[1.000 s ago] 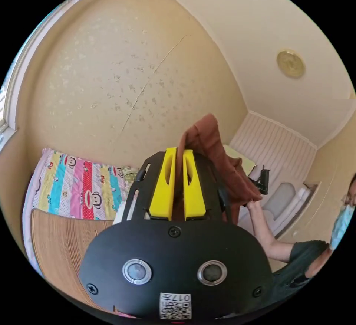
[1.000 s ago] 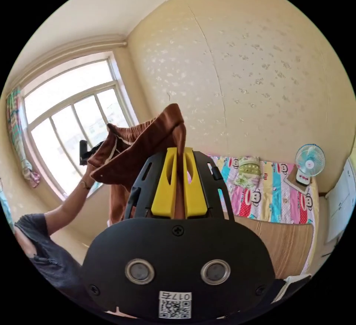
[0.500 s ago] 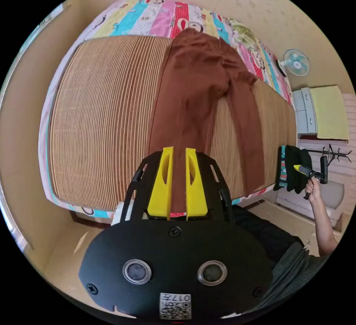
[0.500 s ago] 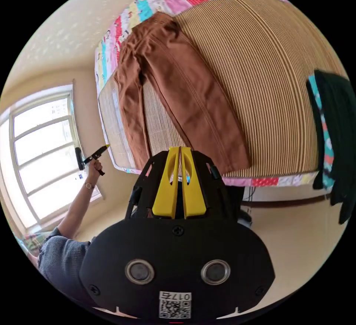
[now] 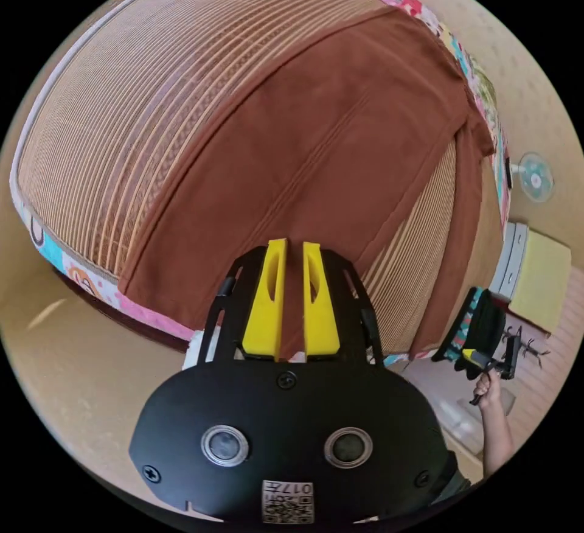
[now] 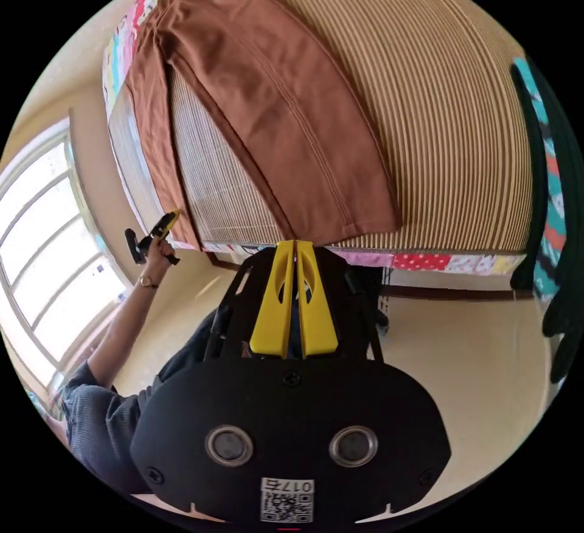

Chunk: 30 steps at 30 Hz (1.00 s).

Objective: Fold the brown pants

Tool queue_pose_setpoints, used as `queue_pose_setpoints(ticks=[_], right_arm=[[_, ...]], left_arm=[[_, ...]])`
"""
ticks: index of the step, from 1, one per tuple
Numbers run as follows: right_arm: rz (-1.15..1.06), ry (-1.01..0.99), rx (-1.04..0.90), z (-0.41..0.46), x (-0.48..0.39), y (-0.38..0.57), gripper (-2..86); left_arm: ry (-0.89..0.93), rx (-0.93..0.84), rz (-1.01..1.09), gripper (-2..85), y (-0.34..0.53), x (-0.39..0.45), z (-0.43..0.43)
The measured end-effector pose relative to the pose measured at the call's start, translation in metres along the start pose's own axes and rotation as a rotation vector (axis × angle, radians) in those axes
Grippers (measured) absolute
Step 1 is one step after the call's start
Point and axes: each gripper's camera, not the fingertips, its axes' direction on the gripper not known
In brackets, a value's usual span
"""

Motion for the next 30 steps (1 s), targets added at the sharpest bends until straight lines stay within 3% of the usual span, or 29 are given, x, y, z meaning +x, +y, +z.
queue_pose_setpoints(ticks=[4,9,12,17,22,26,30], right_arm=[[-0.153,0.371,-0.072,0.003,-0.024,-0.059,0.4],[-0.132,0.448,-0.004,0.035,-0.011,-0.062,0.5],[-0.164,0.471,0.125,0.032,-0.007,-0.033,0.6],[-0.349,0.293,-0.184,0.022,0.024,-0.02,1.1],[-0.146,0.088,0.086,-0.09,0.119,-0.006,6.2],[-0.03,-0.001,0.095,-0.116,0.189,-0.012,11.6],[-0.144,-0.076,0.034,-0.124,0.225,-0.019,11.7]], left_arm=[[0.147,-0.002,-0.16,-0.1,0.005,-0.016,-0.018],[0.187,-0.033,-0.297,-0.9,0.015,-0.019,-0.033],[0.121,-0.022,-0.285,-0.9,0.023,-0.005,-0.042],[0.037,-0.025,-0.348,-0.8,0.05,0.018,-0.047],[-0.022,-0.096,-0.401,-0.2,0.065,0.022,-0.059],[0.018,-0.222,-0.401,0.2,0.094,0.019,-0.056],[0.07,-0.138,-0.354,0.3,0.13,0.038,-0.084]])
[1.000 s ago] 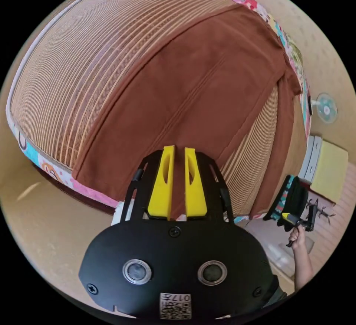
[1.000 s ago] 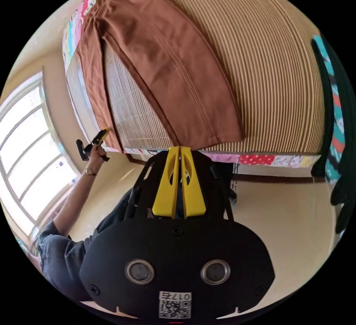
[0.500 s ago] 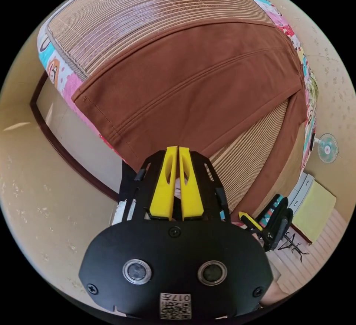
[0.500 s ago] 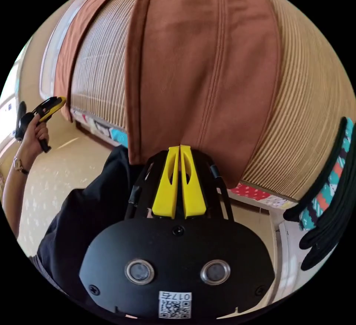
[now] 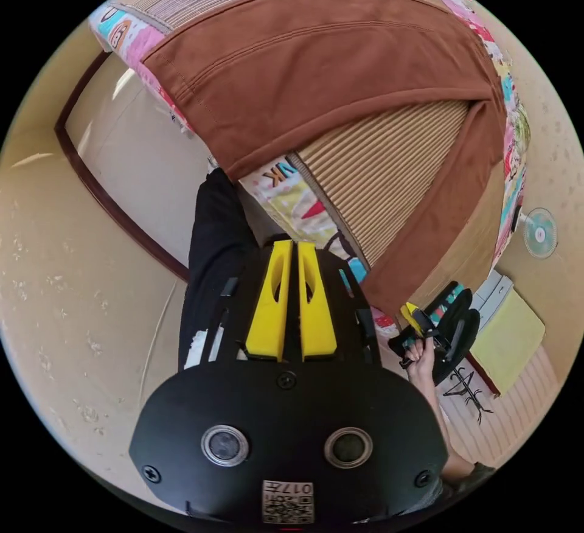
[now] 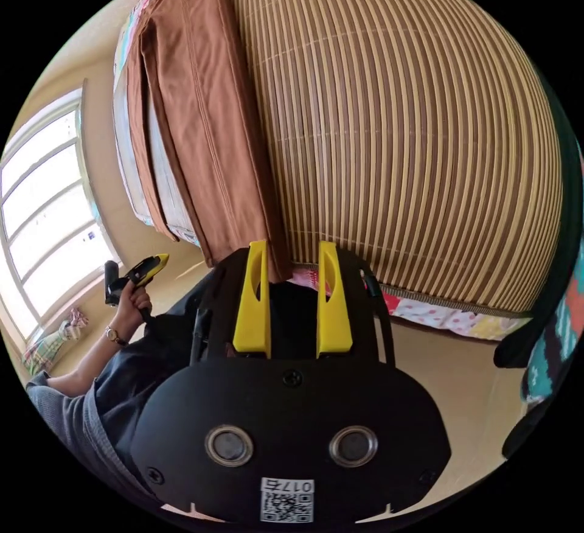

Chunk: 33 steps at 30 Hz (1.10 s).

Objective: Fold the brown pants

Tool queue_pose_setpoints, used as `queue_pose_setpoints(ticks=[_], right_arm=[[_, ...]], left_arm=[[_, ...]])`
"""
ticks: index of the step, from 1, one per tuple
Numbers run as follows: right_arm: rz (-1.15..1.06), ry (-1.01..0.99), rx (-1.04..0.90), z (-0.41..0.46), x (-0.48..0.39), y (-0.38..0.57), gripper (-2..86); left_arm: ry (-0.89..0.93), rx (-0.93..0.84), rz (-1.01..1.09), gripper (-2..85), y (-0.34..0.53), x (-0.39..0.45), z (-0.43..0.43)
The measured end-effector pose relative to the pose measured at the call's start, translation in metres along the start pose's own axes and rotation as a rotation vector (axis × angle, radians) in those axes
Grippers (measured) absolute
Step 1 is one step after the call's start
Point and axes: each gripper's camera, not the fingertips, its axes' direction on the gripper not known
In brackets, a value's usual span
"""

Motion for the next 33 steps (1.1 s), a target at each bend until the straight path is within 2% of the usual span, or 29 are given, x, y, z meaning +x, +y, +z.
queue_pose_setpoints(ticks=[3,8,11,13,18,22,27,33], right_arm=[[-0.01,-0.138,0.06,-0.012,0.023,0.02,11.1],[-0.039,-0.253,0.059,-0.007,0.052,0.049,9.0],[-0.034,-0.305,0.083,-0.007,0.069,0.058,8.3],[-0.061,-0.401,0.057,0.0,0.078,0.062,7.4],[-0.069,-0.451,0.088,0.005,0.083,0.081,4.5],[-0.23,-0.588,0.119,-0.011,0.05,0.106,3.4],[-0.491,-0.538,0.095,-0.039,-0.024,0.136,3.0],[-0.733,-0.405,0.033,-0.041,-0.116,0.151,2.8]], left_arm=[[0.052,-0.041,0.119,0.5,0.021,0.021,-0.004],[-0.128,-0.189,0.563,2.1,0.044,0.091,0.002],[-0.01,-0.228,0.71,4.9,0.051,0.109,-0.004],[0.034,-0.241,0.729,5.6,0.05,0.113,-0.008],[0.005,-0.253,0.81,6.3,0.056,0.115,-0.006],[-0.032,-0.301,0.851,8.7,0.071,0.114,0.01],[0.009,-0.314,0.927,15.8,0.087,0.133,0.014],[-0.234,-0.165,0.983,15.3,0.097,0.142,-0.007]])
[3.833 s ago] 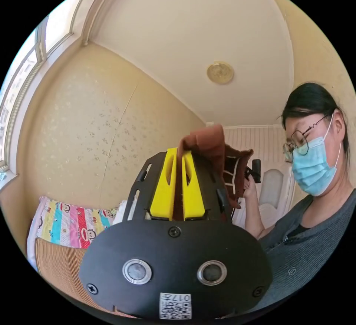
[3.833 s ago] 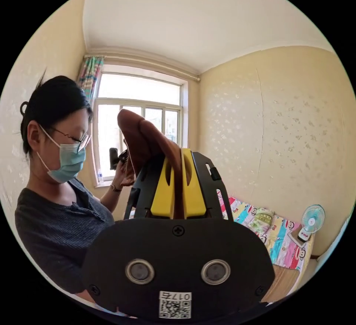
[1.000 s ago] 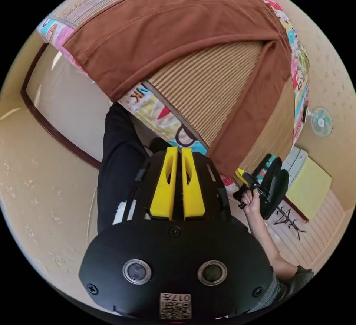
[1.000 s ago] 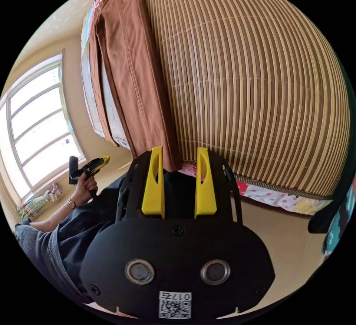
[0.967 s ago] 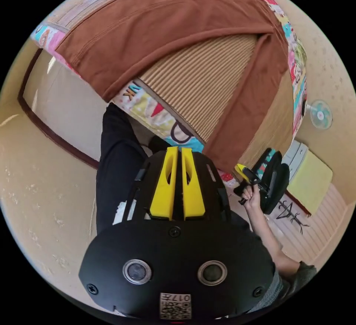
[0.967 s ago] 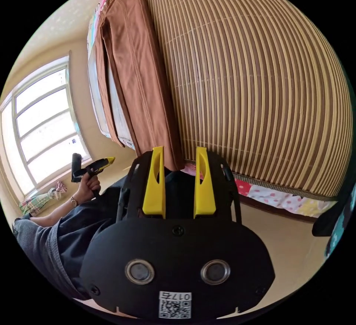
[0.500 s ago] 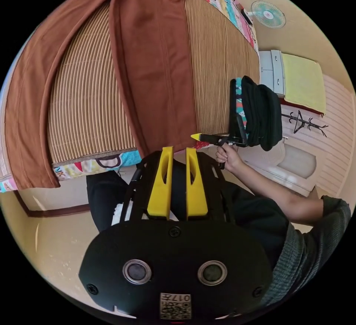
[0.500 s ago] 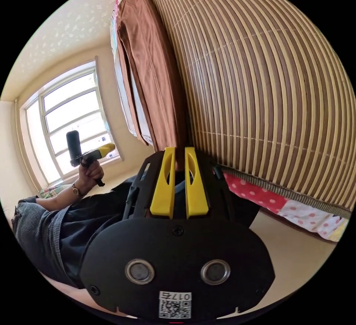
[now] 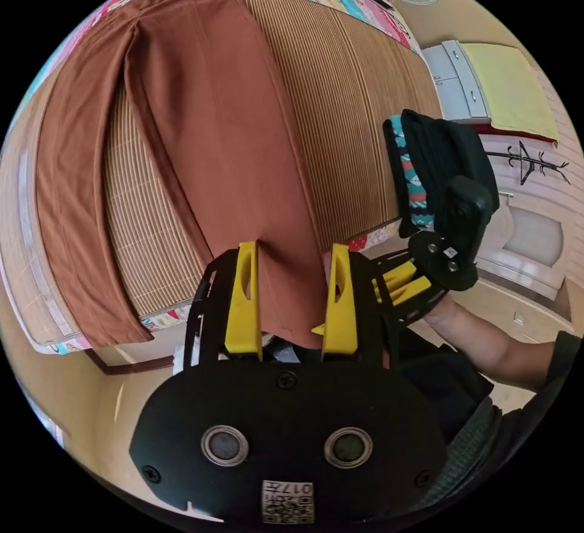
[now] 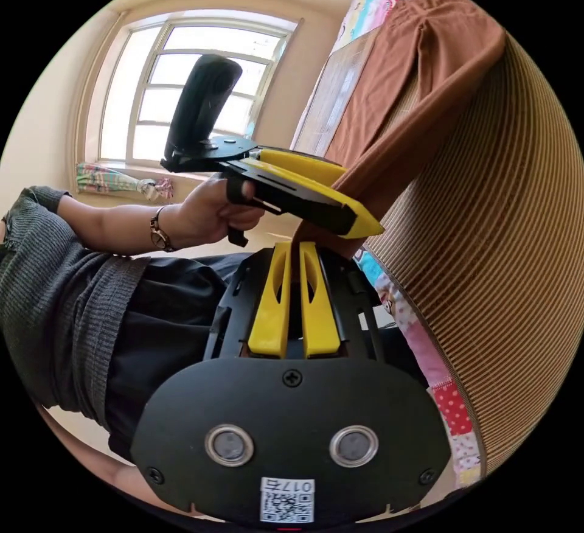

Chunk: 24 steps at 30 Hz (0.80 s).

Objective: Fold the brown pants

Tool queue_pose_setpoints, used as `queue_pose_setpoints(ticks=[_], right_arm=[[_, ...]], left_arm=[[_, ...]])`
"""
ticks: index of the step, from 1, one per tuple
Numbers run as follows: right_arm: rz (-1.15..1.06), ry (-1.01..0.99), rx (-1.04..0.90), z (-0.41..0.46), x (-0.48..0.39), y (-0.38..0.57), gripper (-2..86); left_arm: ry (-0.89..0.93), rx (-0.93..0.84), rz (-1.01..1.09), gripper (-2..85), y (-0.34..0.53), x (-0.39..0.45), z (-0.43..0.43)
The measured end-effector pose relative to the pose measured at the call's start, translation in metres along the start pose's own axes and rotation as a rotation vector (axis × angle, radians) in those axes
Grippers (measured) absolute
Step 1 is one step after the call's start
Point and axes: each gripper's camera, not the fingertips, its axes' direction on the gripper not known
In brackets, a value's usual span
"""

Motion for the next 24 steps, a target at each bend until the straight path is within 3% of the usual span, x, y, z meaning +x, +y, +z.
queue_pose_setpoints(ticks=[2,7,11,14,18,24], right_arm=[[-0.04,0.014,-0.04,0.015,-0.015,-0.015,2.9],[-0.078,0.033,-0.169,0.067,-0.047,-0.055,3.3],[-0.041,-0.096,-0.254,0.08,-0.029,-0.067,4.4],[0.123,-0.168,-0.231,0.055,0.015,-0.075,6.1],[0.331,0.085,-0.09,-0.024,0.072,-0.135,11.3],[0.452,0.117,0.353,-0.117,0.148,-0.272,18.0]], left_arm=[[-0.141,0.0,0.028,12.9,0.011,0.001,-0.01],[-0.288,0.001,0.098,5.2,0.039,-0.01,-0.021],[-0.131,0.058,0.148,2.1,0.065,-0.039,-0.033],[0.015,0.089,0.1,1.2,0.076,-0.071,-0.042],[0.086,0.104,0.092,0.7,0.081,-0.097,-0.055],[0.177,0.135,0.061,0.4,0.091,-0.124,-0.07]])
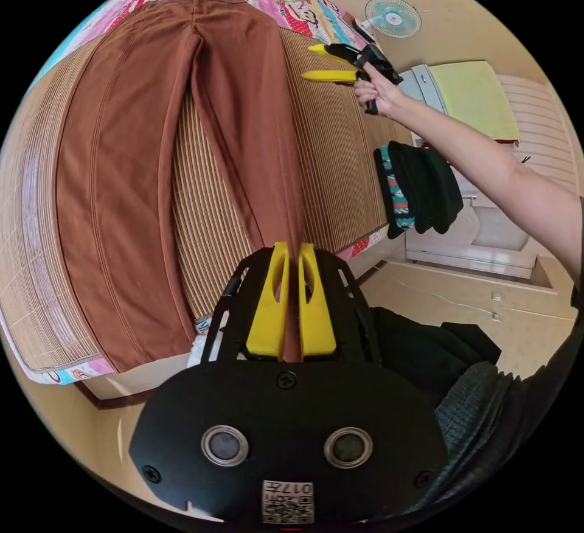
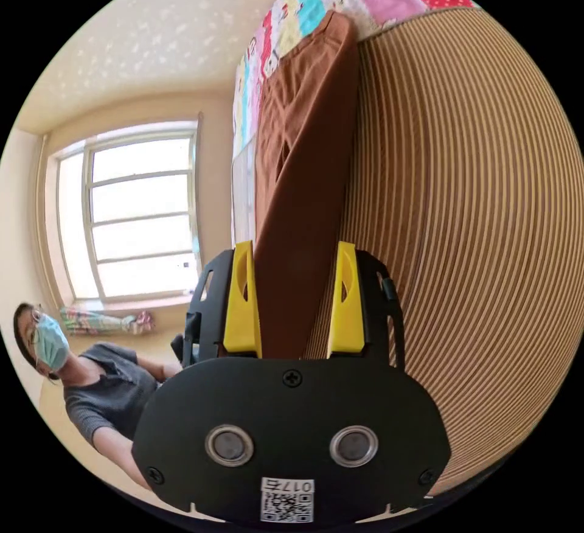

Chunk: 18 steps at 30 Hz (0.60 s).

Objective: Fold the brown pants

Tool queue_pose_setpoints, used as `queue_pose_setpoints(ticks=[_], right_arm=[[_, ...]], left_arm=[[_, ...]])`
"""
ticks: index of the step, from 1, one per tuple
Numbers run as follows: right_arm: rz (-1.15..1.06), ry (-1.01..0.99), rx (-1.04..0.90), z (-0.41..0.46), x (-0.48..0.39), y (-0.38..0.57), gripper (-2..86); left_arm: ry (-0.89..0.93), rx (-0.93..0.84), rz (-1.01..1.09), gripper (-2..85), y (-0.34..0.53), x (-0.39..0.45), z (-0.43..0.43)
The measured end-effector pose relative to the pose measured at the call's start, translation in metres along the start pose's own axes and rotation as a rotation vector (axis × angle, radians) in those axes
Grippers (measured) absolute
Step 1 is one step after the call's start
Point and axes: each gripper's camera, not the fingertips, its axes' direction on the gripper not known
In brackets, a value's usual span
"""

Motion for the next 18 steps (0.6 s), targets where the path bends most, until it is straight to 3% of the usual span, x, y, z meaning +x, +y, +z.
queue_pose_setpoints(ticks=[5,9,11,15,18], right_arm=[[0.06,0.115,0.239,0.027,-0.034,-0.086,17.7],[0.115,0.469,0.256,0.067,-0.089,-0.13,4.6],[0.073,0.623,0.255,0.09,-0.128,-0.139,3.4],[-0.261,0.933,0.186,0.177,-0.253,-0.143,2.3],[-0.5,0.986,0.176,0.245,-0.339,-0.137,2.3]], left_arm=[[0.144,0.047,-0.091,0.1,0.009,-0.022,-0.005],[0.211,0.082,-0.115,0.0,0.014,-0.032,-0.01],[0.274,0.111,-0.129,-0.2,0.02,-0.04,-0.017],[0.397,0.171,-0.162,-0.5,0.041,-0.054,-0.038],[0.393,0.2,-0.177,-0.5,0.066,-0.067,-0.069]])
